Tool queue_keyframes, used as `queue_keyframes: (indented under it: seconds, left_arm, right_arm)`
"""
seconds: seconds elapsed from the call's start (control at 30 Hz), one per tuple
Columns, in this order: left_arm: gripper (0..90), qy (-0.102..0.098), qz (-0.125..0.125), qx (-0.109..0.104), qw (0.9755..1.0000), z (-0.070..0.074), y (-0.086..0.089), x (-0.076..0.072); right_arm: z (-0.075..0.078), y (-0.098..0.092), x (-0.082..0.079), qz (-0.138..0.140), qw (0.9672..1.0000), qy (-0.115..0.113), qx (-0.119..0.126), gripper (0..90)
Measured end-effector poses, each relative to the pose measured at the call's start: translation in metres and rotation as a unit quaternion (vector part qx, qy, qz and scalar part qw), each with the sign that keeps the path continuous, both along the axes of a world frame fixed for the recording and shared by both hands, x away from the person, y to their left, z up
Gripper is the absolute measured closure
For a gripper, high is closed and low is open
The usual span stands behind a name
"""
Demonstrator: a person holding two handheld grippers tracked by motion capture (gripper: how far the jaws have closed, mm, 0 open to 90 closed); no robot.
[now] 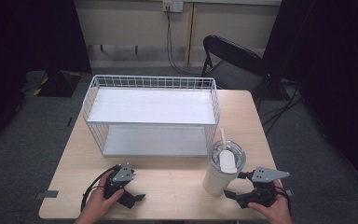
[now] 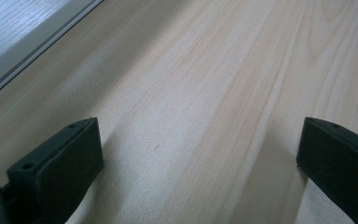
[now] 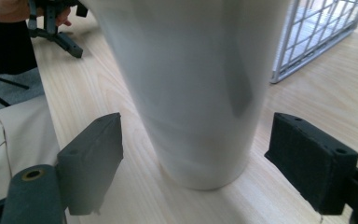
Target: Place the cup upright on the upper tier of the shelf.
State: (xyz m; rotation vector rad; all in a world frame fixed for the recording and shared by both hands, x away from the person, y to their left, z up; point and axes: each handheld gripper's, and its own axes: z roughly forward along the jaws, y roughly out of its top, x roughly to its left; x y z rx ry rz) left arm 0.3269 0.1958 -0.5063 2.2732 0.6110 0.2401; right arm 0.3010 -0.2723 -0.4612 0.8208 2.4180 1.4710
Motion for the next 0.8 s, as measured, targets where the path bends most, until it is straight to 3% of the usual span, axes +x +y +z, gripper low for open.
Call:
queue_keyframes:
  seconds: [0.8]
  left_arm:
    - [0.0, 0.001, -0.001, 0.002, 1.0000, 0.000, 0.000, 0.000]
  right_arm:
    - [0.001, 0.015, 0.009, -0.014, 0.9995, -0.014, 0.024, 13.5]
